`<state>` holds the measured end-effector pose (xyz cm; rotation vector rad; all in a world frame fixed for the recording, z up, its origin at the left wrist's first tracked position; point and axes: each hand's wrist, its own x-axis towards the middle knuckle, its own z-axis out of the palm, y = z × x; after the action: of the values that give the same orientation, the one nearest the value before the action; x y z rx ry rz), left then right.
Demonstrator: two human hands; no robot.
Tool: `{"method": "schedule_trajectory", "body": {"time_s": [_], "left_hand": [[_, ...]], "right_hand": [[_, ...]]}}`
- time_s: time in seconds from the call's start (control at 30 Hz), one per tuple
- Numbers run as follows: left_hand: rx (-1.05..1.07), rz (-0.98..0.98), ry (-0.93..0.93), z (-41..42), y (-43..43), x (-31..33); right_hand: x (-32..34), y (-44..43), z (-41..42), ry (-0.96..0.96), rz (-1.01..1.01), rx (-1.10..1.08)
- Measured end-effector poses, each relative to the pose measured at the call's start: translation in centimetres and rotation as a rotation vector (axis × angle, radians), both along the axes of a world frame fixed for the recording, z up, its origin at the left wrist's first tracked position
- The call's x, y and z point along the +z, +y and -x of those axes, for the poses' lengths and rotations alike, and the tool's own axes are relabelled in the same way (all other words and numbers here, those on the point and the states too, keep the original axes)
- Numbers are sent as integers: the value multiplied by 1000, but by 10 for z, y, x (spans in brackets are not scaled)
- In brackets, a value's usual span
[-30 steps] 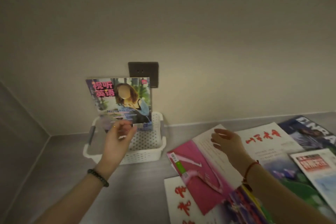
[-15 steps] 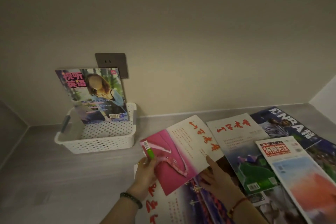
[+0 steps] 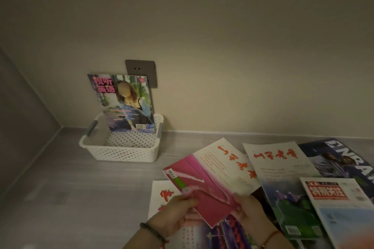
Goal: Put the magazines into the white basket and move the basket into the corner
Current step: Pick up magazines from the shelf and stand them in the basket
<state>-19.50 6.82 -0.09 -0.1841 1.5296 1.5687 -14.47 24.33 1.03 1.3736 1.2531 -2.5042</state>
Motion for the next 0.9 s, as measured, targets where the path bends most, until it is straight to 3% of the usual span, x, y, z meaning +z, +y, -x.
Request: {"method": "schedule_trajectory", "body": {"time_s": [0.07, 0.17, 0.27, 0.5, 0.7, 0.9], "left_hand": [[6, 77, 116, -5, -4, 9], [279, 283, 472, 2, -13, 22], [376, 440, 603, 13, -26, 40], [300, 165, 817, 43, -69, 100], [447, 93, 862, 96, -126, 139], [433, 149, 931, 174, -193, 160]], "right_hand": [[7, 7, -8, 15, -37, 42], [19, 16, -17, 65, -94, 93], [41, 20, -16, 160, -173, 115], [105, -2, 16, 446, -853, 318], [136, -71, 79, 537, -1067, 398], [147, -131, 163, 510, -1190, 370]]}}
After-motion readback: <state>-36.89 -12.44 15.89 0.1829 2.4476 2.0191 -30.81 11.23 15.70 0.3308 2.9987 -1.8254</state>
